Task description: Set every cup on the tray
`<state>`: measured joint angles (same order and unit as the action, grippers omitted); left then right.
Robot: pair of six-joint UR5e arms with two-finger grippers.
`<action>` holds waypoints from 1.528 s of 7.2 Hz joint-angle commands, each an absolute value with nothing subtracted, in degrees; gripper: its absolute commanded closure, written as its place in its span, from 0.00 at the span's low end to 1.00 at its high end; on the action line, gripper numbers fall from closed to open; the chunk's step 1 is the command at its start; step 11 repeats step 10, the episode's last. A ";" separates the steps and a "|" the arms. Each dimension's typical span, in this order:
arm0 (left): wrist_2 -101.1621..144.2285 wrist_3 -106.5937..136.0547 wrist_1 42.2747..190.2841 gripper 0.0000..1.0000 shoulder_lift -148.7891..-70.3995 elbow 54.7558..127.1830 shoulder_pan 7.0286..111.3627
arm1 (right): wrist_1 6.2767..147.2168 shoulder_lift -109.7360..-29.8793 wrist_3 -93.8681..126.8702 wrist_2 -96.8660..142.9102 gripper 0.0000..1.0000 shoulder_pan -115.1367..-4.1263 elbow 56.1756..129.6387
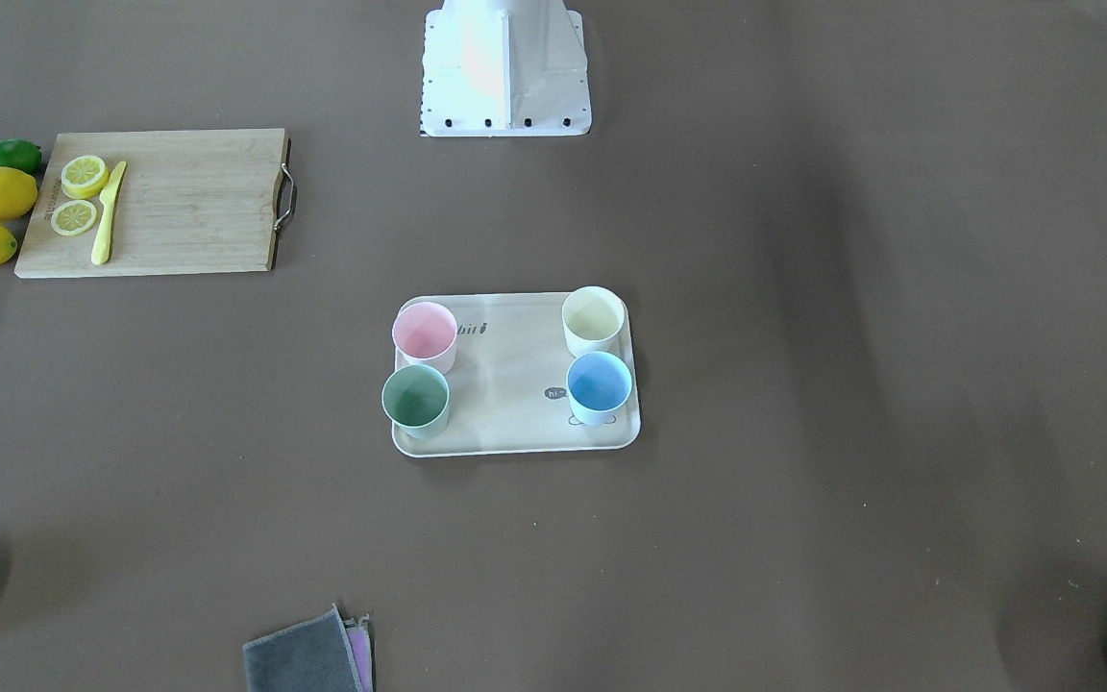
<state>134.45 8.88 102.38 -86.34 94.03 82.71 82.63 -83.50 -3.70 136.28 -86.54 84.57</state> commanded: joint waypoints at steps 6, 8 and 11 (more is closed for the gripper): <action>134.30 8.88 102.74 0.02 -86.48 94.04 82.62 | 82.97 -83.50 -3.69 135.35 0.00 -84.47 84.29; 134.03 8.88 102.74 0.02 -86.66 94.04 82.62 | 83.06 -83.58 -3.69 135.35 0.00 -84.11 84.29; 134.12 8.88 102.83 0.02 -86.66 94.13 82.62 | 83.06 -83.50 -3.69 135.35 0.00 -84.11 84.29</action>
